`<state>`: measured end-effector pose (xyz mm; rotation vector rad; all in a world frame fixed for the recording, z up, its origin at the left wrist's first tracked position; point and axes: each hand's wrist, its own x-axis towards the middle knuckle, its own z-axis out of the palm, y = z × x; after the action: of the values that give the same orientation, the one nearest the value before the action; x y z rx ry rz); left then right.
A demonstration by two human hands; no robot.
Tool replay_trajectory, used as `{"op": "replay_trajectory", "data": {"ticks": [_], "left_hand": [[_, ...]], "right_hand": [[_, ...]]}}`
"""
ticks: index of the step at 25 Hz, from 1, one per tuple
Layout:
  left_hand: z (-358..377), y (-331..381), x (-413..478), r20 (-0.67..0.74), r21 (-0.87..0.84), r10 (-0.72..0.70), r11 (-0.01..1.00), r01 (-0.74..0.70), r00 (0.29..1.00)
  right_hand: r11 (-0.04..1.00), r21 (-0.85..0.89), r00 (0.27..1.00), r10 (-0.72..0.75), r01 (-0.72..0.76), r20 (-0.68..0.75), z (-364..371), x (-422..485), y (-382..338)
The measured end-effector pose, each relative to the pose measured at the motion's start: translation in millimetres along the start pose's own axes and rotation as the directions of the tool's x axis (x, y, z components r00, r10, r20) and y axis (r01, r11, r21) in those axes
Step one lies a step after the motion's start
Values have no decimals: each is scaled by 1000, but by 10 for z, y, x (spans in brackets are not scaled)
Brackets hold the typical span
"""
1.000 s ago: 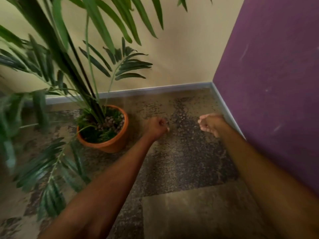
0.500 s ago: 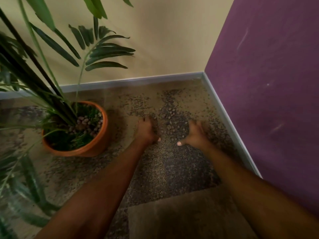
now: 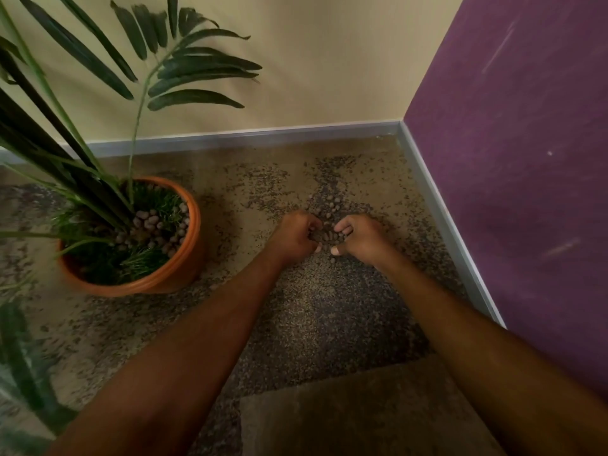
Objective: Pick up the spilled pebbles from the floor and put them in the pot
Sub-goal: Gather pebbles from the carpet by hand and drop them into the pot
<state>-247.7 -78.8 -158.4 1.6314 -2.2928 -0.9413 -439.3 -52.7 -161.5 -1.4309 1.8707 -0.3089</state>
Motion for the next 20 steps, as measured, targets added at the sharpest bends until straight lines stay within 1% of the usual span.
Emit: {"op": "replay_trajectory", "data": {"ticks": [4,6,8,9,11,12,15,18,20], "left_hand": [[-47,-36,-4,-4,-34,10,999,-10,1000],[-83,-81,-1,36,-21,18,1000,-17,999],[-96,-75,-1,94,38,35,999,-39,995],[-89,-52,-3,103,82,43,995,-51,994],[-58,-7,7,87,134,63,988,-75,994],[-45,6,12,73,124,61,990,-70,995],[-46,4,26,17,52,38,998,-39,999],[-21,-8,6,-37,16,50,999,-50,998],[10,-5,-21,-77,-54,16,998,-20,997]], "right_hand": [[999,-2,998,32,-32,48,-39,14,-51],[992,-126,993,30,-16,115,-65,-20,-58],[959,-276,987,-18,61,157,-35,-38,-76],[945,-310,985,-55,104,165,-6,-32,-96],[951,-275,982,-103,144,157,51,4,-137],[961,-239,984,-108,139,139,68,24,-158],[969,-212,990,-117,131,79,88,67,-197],[967,-197,986,-160,165,43,141,42,-221],[973,-172,987,-159,156,-5,195,-3,-243]]}}
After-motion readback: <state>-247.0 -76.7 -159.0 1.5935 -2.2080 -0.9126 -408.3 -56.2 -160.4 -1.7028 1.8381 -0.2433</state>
